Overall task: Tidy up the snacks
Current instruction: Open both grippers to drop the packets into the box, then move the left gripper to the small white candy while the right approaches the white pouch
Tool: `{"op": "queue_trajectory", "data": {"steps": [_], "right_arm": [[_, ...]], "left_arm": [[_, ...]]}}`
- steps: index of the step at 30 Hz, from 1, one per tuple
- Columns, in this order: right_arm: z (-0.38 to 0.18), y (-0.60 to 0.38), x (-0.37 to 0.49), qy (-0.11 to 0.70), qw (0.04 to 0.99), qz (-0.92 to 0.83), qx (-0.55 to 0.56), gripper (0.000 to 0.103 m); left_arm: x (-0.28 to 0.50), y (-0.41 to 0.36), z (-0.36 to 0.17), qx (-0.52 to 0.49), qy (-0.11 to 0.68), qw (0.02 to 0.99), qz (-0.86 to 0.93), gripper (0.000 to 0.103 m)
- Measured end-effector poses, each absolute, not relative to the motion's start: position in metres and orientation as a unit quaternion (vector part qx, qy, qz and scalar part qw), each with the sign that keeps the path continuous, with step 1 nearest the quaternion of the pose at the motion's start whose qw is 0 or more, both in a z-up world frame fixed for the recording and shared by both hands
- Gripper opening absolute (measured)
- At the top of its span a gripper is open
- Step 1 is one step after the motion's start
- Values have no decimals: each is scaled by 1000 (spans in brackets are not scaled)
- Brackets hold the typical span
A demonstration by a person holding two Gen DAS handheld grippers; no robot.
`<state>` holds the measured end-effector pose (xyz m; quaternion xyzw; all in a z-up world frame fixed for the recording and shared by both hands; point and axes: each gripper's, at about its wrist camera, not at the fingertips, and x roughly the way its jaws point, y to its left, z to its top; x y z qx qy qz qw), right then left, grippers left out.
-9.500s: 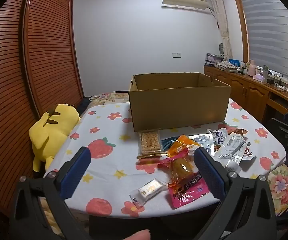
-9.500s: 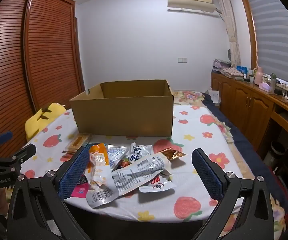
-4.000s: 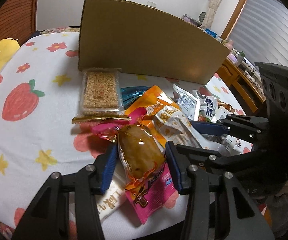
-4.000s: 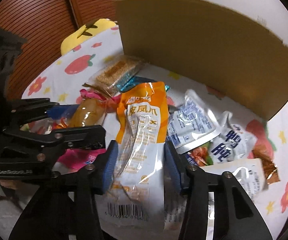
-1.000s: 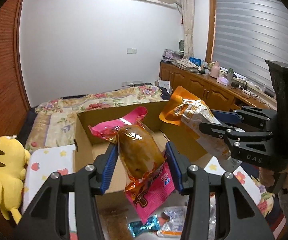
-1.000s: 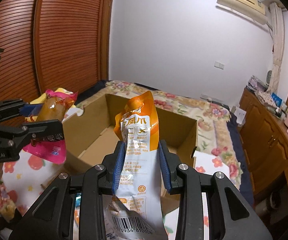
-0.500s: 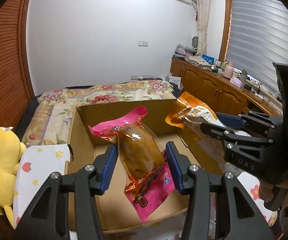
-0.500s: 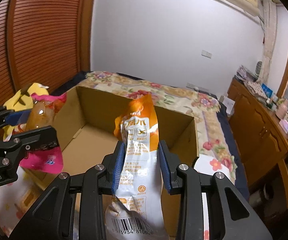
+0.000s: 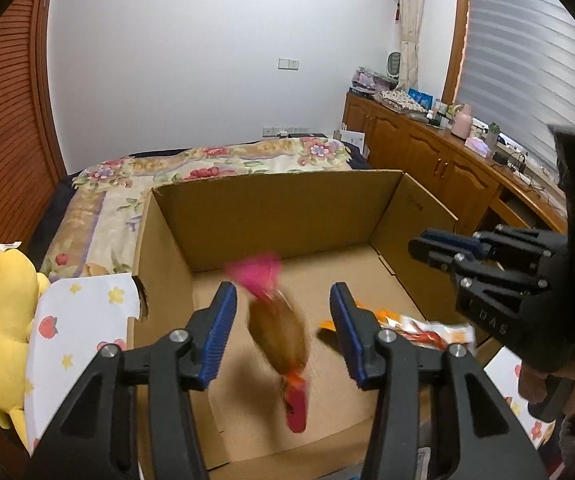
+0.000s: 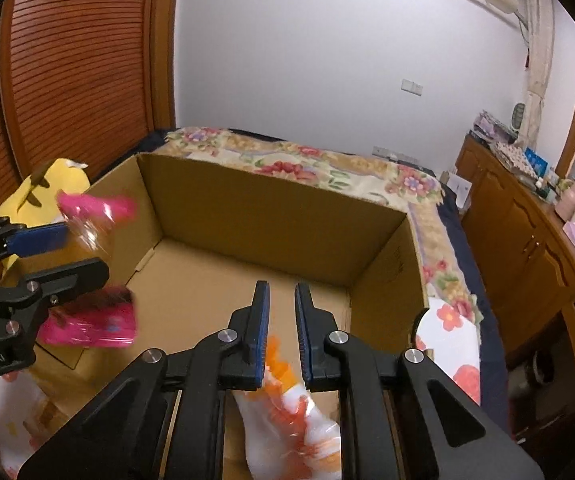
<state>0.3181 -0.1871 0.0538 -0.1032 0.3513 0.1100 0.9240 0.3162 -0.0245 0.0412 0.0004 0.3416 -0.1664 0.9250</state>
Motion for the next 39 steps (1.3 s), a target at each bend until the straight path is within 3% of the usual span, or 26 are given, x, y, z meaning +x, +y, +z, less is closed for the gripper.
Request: {"op": "queue_trajectory", "data": {"steps": [12,24,36,39], "right_arm": [[53,-201,285,342,926,153,-56,11],[57,-235,203,306,935,180,-14,11],[16,-256,127,326,929,173,-12,11],[7,-256,113,337,924,178,-2,12]], "left_arm": [[300,-17,43,3,329,929,-169,48],[234,0,53,17,293,935,-199,49],[159,20,20,24,310,925,-217,57],[144,20,8,25,317,920,-229,64]]}}
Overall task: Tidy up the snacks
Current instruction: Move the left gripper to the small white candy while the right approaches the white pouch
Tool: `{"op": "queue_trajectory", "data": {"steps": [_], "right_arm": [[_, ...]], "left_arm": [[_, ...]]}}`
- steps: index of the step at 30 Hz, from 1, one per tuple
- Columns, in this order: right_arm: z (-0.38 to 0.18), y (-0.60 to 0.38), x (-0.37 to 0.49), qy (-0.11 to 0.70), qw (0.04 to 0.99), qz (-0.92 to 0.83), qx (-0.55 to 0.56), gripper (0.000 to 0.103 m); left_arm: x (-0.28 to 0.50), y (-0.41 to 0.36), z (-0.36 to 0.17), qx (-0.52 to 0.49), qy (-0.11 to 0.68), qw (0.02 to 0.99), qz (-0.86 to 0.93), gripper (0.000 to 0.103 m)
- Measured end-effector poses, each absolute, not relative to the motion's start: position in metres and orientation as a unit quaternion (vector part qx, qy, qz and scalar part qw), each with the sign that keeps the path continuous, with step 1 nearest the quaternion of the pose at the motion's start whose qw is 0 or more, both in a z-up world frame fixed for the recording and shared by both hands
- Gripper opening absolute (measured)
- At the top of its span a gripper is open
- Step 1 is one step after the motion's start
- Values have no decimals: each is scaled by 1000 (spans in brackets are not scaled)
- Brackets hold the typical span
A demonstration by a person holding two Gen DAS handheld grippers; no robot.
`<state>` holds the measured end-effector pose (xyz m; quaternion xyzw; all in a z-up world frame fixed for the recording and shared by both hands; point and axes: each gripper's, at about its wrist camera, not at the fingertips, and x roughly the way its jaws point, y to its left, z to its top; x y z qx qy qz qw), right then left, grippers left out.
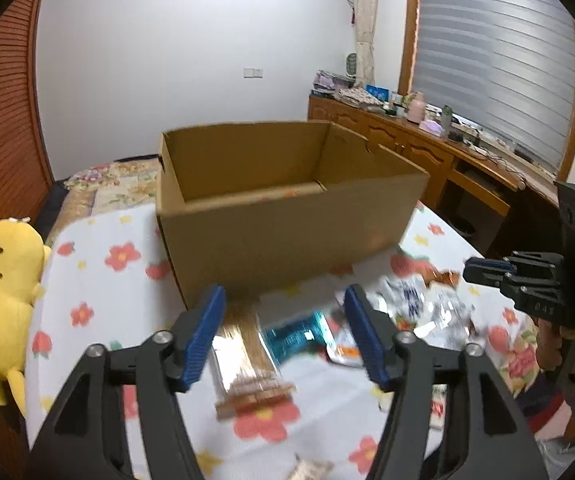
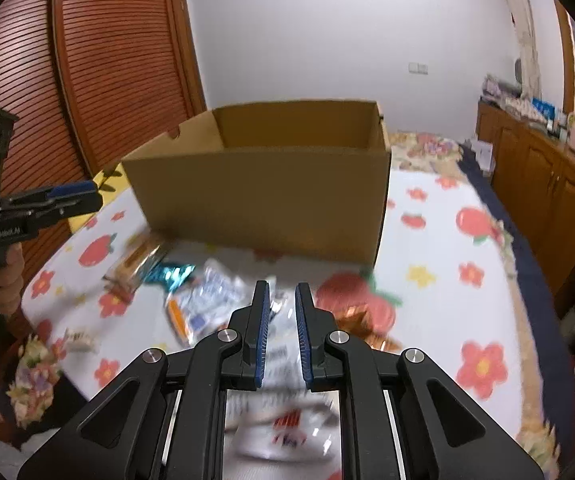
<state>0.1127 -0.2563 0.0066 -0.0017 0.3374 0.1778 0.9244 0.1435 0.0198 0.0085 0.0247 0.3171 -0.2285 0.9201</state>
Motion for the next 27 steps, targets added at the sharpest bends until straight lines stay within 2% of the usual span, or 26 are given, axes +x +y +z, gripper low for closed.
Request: {"op": "queue_trajectory", "data": {"steps": [3,5,7,15,27], "right_arm": [[1,-257,101,345,921,179,6,16],[-2,-258,92,350,920,178,9,20],[-7,-261,83,354,918,178,12,31],[-21,-267,63,374,912,166,30,45],[-21,-251,56,377,910,171,16,46]], "left_arm": [[130,19,-2,32,321,918,-229,66],[121,21,-9,29,327,916,-230,73],[112,24,-14,22,328,915,-233,80],[88,39,-27,17,343,913,-222,80],[67,39,-57,64,390,889,-231,80]]}}
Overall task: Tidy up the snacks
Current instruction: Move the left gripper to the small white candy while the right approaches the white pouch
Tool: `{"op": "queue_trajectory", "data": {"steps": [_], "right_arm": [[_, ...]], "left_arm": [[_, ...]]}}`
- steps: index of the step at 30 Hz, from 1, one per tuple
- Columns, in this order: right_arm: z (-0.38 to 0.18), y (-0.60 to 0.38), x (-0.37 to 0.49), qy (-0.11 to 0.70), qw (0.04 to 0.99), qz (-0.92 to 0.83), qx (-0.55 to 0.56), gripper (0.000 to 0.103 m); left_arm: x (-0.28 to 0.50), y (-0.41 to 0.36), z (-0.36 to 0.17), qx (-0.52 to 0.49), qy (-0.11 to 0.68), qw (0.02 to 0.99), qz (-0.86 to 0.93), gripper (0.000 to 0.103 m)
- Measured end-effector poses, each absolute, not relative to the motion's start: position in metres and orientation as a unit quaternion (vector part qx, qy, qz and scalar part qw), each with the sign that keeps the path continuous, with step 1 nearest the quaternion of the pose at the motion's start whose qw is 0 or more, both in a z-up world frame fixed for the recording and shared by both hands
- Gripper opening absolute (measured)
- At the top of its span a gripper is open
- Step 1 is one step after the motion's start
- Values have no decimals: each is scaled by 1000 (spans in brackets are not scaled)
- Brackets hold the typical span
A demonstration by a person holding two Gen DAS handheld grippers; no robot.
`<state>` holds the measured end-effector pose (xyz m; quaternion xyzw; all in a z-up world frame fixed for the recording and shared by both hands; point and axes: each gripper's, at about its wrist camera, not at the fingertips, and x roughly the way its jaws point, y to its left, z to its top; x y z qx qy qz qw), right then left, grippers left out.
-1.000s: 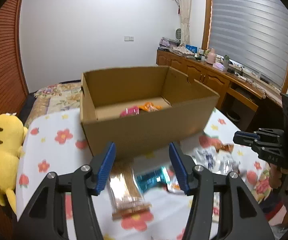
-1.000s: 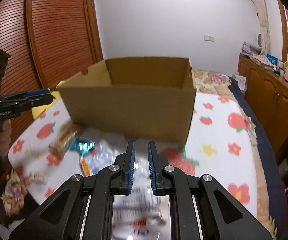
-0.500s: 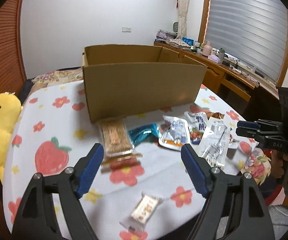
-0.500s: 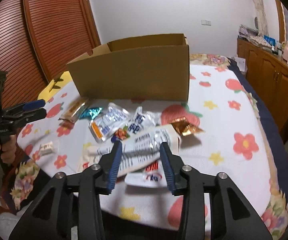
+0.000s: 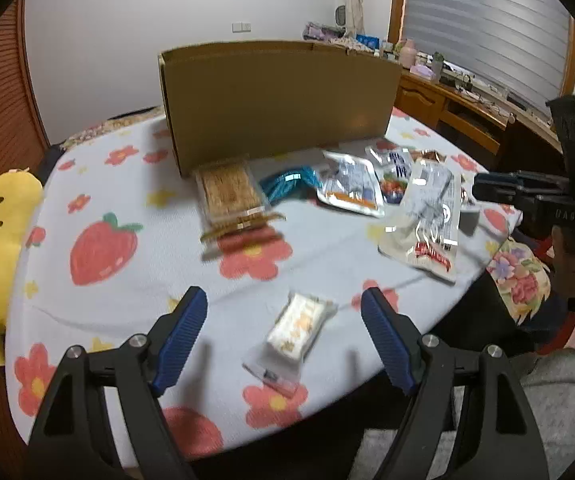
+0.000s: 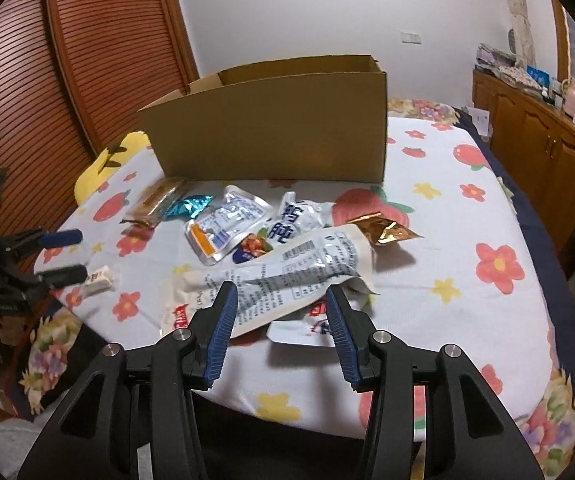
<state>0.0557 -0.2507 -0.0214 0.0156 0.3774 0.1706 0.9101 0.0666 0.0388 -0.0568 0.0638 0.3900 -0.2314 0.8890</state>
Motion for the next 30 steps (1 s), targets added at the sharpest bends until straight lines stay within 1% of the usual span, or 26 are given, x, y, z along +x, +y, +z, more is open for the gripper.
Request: {"op": "queue_trajectory", "data": {"steps": [4,6,7,9,11,16,19,23,25,27,30], "right_arm": [[-21,-245,54,379,909,176,10,46],[-21,-243,53,378,908,178,10,46],[-21,-242,53,378,908,179,9,47],[-21,-241,52,378,908,179,8,47],[-23,-241,52,380,907,179,8,47],[-28,-241,52,387,904,179,9,47],[-31,-242,53,392,902,179,12,49],[-35,-244,56,397,901,175,16,52],[-36,-247,59,400,900,171,21,55],[-37,-250,62,403,899,169,28,63],[-38,-254,68,407,898,164,35,63]], "left_arm": [[64,40,-63,65,398,885,-231,76],[63,39,-67,67,405,882,-233,67],[63,38,-69,70,408,881,-232,61],[63,37,-71,76,411,879,-229,56],[64,36,-74,76,415,878,-224,45],[65,36,-75,74,417,878,-223,28],[67,37,-75,67,415,880,-222,24],[71,35,-75,53,415,882,-217,23],[72,35,-75,50,413,884,-214,23],[73,34,-76,50,411,886,-211,23],[73,34,-76,50,409,887,-209,23]]}}
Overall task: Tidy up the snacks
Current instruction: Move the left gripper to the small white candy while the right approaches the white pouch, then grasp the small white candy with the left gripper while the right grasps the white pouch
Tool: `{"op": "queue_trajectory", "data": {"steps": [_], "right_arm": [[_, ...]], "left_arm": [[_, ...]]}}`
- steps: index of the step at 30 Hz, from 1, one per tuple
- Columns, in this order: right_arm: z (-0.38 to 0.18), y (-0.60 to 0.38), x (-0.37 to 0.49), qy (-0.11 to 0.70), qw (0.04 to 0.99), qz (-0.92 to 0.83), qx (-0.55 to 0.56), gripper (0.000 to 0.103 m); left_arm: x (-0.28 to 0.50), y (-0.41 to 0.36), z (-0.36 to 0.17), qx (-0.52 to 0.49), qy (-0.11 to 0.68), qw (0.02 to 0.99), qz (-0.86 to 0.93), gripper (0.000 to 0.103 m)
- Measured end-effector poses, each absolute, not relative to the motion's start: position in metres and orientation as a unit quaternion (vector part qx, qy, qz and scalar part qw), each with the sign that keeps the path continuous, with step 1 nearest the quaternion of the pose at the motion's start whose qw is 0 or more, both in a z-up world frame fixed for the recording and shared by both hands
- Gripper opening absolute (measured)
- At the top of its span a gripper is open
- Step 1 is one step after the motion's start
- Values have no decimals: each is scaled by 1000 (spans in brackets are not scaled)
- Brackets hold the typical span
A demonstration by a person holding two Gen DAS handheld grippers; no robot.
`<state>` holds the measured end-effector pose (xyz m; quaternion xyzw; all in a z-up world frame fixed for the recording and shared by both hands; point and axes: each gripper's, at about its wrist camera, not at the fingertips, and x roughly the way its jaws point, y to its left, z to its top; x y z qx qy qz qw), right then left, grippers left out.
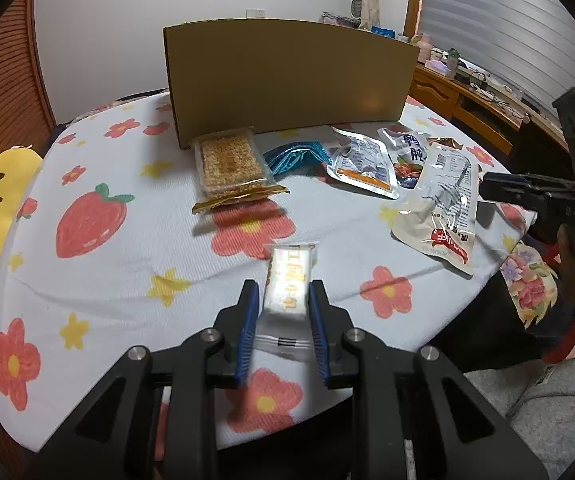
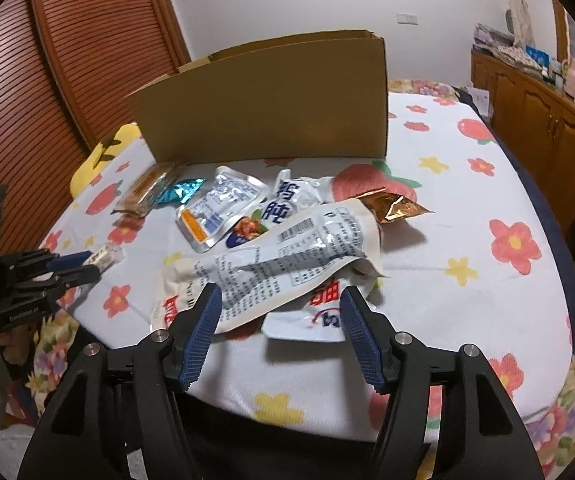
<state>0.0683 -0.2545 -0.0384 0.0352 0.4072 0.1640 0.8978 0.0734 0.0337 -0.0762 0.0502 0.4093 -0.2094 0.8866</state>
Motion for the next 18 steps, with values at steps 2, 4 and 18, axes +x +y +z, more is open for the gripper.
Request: {"op": "queue_trajectory", "data": {"steps": [2,4,18], "right_arm": [[-38,-256,74,408,898,161,39,64],[-37,-257,82,409,898,158,43,69],[-42,-250,122,426,891,132,83,80]], "left_arm": [[74,34,-77,49,409,887,-209,23],[74,33,-77,48,409,888,-208,23],[74,34,-77,47,409,887,-209,23]]}}
